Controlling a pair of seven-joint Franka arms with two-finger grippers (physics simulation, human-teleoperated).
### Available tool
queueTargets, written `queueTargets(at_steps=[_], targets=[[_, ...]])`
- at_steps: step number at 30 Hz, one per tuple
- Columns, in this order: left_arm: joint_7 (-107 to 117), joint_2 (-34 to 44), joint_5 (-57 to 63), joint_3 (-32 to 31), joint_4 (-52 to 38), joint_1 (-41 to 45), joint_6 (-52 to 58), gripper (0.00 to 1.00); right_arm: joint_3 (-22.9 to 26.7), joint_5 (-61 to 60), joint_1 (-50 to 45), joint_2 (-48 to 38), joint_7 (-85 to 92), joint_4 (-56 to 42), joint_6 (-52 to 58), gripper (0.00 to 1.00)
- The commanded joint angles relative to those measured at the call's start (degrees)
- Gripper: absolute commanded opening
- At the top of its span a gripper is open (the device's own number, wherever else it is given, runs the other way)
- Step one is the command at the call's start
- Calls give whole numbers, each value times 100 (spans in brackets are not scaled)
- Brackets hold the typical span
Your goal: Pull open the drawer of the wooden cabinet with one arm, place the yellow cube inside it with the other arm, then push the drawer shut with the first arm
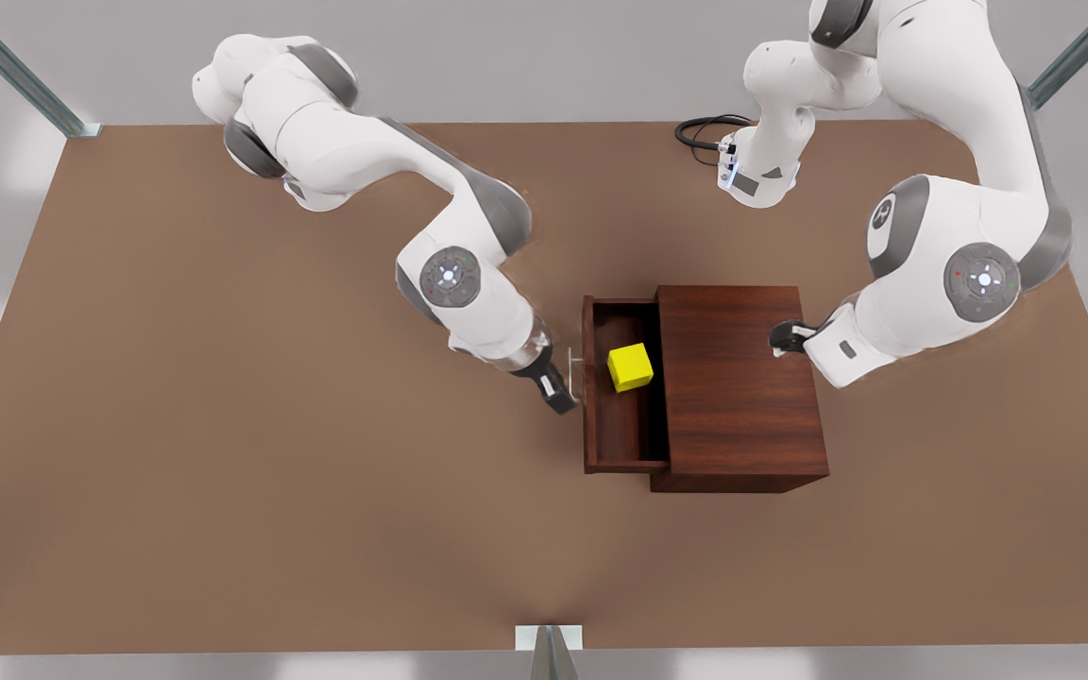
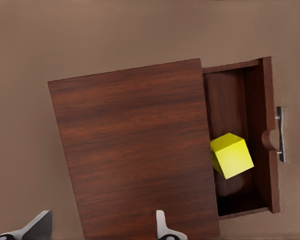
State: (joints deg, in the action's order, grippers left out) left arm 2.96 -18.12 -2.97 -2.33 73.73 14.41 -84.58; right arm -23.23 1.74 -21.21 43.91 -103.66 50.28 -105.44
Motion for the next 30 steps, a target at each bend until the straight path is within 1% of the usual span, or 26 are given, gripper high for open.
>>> queueTargets(at_steps=[1, 2, 3, 4, 5, 6, 7, 8, 9, 10, 11, 12, 13, 15, 16, 17, 18, 19, 20, 22, 23, 25, 28, 30], targets=[[2996, 1, 700, -22, -131, 1151, -14, 100, -68, 64, 950, -225, 2313, 17, 2808, 100], [3984, -157, 982, -22, -245, 1714, -242, 100, -59, 537, 1592, -278, 3421, 17, 3407, 100], [3975, -219, 991, -31, -254, 1960, -322, 100, -85, 670, 2137, -593, 4510, 367, 3399, 100], [4089, -377, 982, -31, -254, 2233, -339, 100, -77, 731, 2674, -1120, 5662, 1316, 2943, 100], [4599, -544, 956, -31, -245, 2461, -366, 100, -59, 776, 3113, -1850, 6576, 2686, 2108, 100], [4643, -737, 1017, -22, -201, 2690, -357, 100, -59, 758, 3421, -2228, 6902, 3505, 1405, 100], [4643, -755, 948, -5, -201, 2699, -383, 100, -68, 679, 3930, -2641, 7438, 4340, 614, 100], [4608, -807, 824, -5, -166, 2690, -594, 100, -68, 635, 4309, -2984, 8466, 4737, 375, 100], [4608, -808, 807, -4, -104, 2690, -963, 100, -68, 626, 4450, -3134, 8766, 4737, 445, 100], [4757, -1053, 798, -22, -262, 2716, -1033, 100, -42, 714, 4458, -3319, 8731, 4781, 761, 100], [5556, -1212, 798, -31, -342, 3041, -1437, 100, -33, 1118, 4397, -3363, 8722, 4562, 1026, 100], [5881, -1396, 824, -22, -342, 3331, -1728, 100, -59, 1075, 4266, -3319, 8713, 4429, 1034, 100], [6619, -1677, 903, -22, -333, 3516, -1983, 100, -6, 732, 4362, -3248, 8906, 4324, 991, 100], [7657, -1906, 1316, -13, -306, 3868, -2247, 100, -24, 688, 4335, -3222, 8959, 4315, 920, 100], [7631, -1932, 1351, -13, -271, 3868, -2238, 100, 151, 653, 4099, -3125, 8977, 4236, 911, 100], [7210, -1933, 1439, 4, -245, 3859, -2212, 100, 1187, 372, 3238, -3117, 9029, 4165, 911, 100], [7043, -1950, 1431, 31, -245, 3824, -2203, 100, 1698, 3, 3008, -3152, 9951, 4051, 946, 100], [6964, -1959, 1448, 31, -245, 3780, -2203, 100, 1743, -7, 2920, -3161, 10155, 4060, 920, 100], [6849, -2047, 1439, 92, -271, 3762, -2264, 100, 1681, 46, 2920, -3161, 10234, 4060, 929, 100], [6814, -2249, 1712, 119, -333, 3771, -2844, 100, 1672, 64, 2859, -3134, 10216, 4034, 911, 100], [6788, -2389, 1729, 242, -420, 3771, -3081, 100, 1664, 177, 2771, -3134, 10190, 4025, 920, 100], [6612, -2697, 1729, 338, -799, 3771, -3126, 100, 1664, 222, 2753, -3117, 10155, 4025, 920, 100], [6586, -2794, 1888, 347, -755, 3762, -3178, 100, 1664, 222, 2745, -3117, 10155, 4025, 929, 100], [6304, -2838, 1879, 505, -772, 3753, -3363, 100, 1664, 222, 2745, -3117, 10155, 4025, 929, 100]])
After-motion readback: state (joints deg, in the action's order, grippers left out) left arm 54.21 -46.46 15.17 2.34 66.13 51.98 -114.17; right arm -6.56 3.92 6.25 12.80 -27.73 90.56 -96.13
